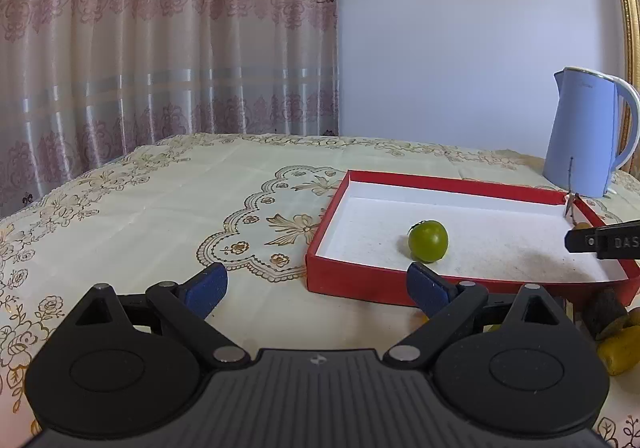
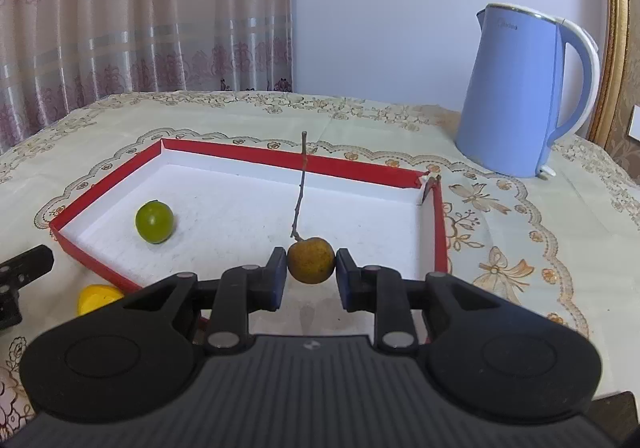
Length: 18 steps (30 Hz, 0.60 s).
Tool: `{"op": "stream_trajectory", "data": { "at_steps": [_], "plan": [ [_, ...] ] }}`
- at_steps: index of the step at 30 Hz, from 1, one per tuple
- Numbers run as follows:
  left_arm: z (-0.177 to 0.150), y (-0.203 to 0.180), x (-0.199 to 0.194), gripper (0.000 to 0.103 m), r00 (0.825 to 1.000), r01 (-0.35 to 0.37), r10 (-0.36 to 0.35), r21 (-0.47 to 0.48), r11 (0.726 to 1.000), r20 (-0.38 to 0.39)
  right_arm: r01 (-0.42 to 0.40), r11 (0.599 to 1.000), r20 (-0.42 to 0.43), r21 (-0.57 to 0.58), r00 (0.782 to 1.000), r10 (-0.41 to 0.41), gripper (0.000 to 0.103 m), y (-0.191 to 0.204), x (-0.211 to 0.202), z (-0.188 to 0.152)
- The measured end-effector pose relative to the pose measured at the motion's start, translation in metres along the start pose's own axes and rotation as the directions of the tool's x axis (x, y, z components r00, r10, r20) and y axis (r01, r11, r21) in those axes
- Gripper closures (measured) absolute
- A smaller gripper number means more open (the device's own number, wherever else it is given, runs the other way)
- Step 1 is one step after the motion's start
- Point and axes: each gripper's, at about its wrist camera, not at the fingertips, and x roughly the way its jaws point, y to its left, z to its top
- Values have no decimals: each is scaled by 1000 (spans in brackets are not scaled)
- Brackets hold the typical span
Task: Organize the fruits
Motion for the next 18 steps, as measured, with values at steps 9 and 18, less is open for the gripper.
{"op": "stream_trajectory", "data": {
  "at_steps": [9,18],
  "plan": [
    [-1,-3,1,6,1000,0,0,14,1000,-1,-5,1000,-44,8,999,5,72,-1,29,16],
    [-1,-4,2,6,1000,6,-6,12,1000,-7,41,990,-18,132,999,-39,0,-14,-4,4]
  ]
}}
